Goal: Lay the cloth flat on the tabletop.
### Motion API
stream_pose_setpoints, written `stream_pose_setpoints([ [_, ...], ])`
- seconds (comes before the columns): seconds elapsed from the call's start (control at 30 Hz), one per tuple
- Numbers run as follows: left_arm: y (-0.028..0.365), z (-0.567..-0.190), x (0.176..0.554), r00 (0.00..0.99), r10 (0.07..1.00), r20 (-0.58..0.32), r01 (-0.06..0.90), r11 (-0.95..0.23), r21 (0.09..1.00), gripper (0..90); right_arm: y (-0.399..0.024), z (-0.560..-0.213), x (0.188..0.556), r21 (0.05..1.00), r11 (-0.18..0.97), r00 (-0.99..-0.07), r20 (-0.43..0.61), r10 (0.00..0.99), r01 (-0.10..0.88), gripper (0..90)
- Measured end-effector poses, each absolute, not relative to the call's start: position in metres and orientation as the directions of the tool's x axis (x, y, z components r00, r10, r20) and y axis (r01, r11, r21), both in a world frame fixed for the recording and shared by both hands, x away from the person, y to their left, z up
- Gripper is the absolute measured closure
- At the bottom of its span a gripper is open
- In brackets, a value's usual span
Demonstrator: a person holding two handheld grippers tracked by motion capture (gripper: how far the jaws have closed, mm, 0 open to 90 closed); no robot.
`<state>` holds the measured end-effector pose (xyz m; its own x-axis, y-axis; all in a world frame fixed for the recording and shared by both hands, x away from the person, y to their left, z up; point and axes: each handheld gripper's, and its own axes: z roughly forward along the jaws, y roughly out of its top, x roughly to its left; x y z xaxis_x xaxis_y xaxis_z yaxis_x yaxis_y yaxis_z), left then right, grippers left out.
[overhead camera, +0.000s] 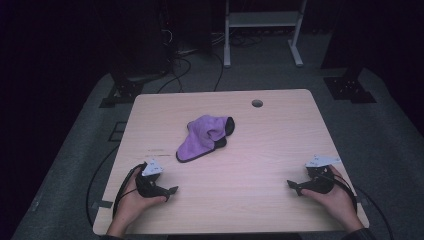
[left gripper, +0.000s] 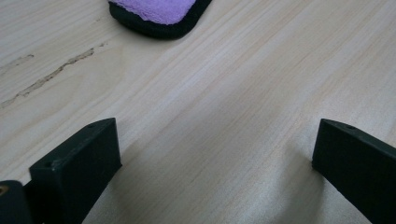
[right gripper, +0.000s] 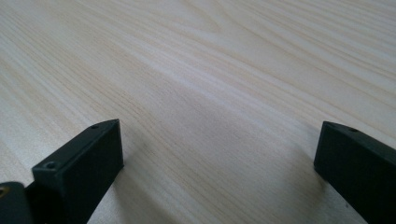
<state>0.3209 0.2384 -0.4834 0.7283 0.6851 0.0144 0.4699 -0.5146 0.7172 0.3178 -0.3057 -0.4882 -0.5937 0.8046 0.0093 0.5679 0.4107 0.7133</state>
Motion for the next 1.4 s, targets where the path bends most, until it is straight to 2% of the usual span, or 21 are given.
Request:
stream_pose_setpoints([
  [0.13, 0.24, -0.483, 0.321, 0.715, 0.698, 0.015, 0.473, -0.5, 0.725, 3.3, -0.306, -0.488, 0.317, 0.714, 0.409, -0.592, 0.01, 0.806, 0.569, 0.5],
  [0.27, 0.242, -0.482, 0.319, 0.713, 0.701, 0.015, 0.463, -0.487, 0.74, 14.7, -0.306, -0.488, 0.317, 0.713, 0.409, -0.593, 0.011, 0.805, 0.569, 0.5],
  [0.37, 0.243, -0.482, 0.319, 0.708, 0.707, 0.014, 0.462, -0.477, 0.747, 18.8, -0.306, -0.488, 0.317, 0.714, 0.41, -0.593, 0.01, 0.805, 0.568, 0.5],
  [0.4, 0.245, -0.481, 0.319, 0.706, 0.708, 0.011, 0.462, -0.473, 0.751, 26.3, -0.306, -0.488, 0.318, 0.714, 0.41, -0.594, 0.01, 0.804, 0.568, 0.5],
  [0.5, 0.245, -0.48, 0.319, 0.702, 0.713, 0.008, 0.464, -0.466, 0.753, 34.2, -0.307, -0.488, 0.318, 0.714, 0.412, -0.596, 0.01, 0.803, 0.566, 0.5],
  [0.7, 0.241, -0.473, 0.323, 0.705, 0.709, 0.012, 0.449, -0.46, 0.766, 40.4, -0.308, -0.488, 0.319, 0.713, 0.416, -0.602, 0.01, 0.799, 0.565, 0.5],
  [0.73, 0.239, -0.47, 0.324, 0.712, 0.702, 0.016, 0.441, -0.465, 0.768, 43.9, -0.308, -0.488, 0.32, 0.713, 0.419, -0.605, 0.008, 0.796, 0.562, 0.5],
  [0.93, 0.23, -0.459, 0.333, 0.703, 0.712, 0.005, 0.442, -0.442, 0.78, 47.1, -0.308, -0.488, 0.321, 0.713, 0.421, -0.607, 0.008, 0.795, 0.56, 0.5],
  [1.4, 0.191, -0.437, 0.368, 0.725, 0.689, 0.009, 0.392, -0.424, 0.816, 46.3, -0.309, -0.488, 0.322, 0.713, 0.425, -0.611, 0.006, 0.792, 0.558, 0.5],
])
